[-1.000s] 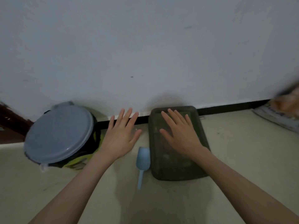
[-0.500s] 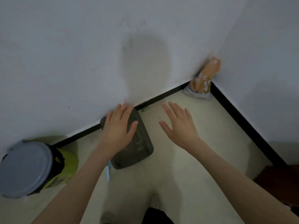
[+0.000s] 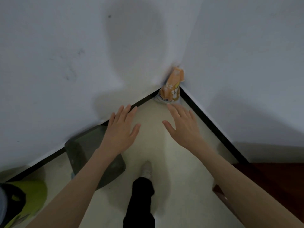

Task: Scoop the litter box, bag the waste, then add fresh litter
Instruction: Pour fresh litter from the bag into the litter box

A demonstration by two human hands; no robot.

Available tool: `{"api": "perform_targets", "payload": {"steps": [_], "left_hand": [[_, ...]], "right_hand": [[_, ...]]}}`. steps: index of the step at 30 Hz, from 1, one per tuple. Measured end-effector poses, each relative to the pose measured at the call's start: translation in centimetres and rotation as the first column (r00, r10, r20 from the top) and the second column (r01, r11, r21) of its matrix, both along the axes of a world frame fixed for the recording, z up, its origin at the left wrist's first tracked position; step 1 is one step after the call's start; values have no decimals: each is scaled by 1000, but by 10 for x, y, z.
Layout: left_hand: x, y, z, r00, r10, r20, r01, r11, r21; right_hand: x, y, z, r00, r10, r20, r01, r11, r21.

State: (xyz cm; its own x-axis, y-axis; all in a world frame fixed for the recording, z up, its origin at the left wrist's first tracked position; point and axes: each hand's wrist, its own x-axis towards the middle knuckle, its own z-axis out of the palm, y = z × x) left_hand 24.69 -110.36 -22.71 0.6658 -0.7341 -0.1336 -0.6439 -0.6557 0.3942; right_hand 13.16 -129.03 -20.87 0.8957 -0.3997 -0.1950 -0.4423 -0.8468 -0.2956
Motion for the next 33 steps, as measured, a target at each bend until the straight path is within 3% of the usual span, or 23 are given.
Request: {"api": "perform_targets", "payload": {"steps": [16, 24, 30, 33], "left_hand": [[105, -265, -105, 997, -79, -26, 81, 993, 85], [150, -323, -176, 998, 29, -56, -23, 995, 94], [176, -345, -238, 992, 98, -73, -89, 988, 123], [180, -350, -257, 985, 133, -107, -120, 986, 118]], "right_hand": [[108, -257, -105, 988, -22, -155, 17, 999, -31], [191, -339, -199, 978, 81, -194, -62, 993, 103], [268, -375, -268, 976, 67, -206, -33, 987, 160], [297, -384, -293, 982, -23, -186, 56, 982, 178]]}}
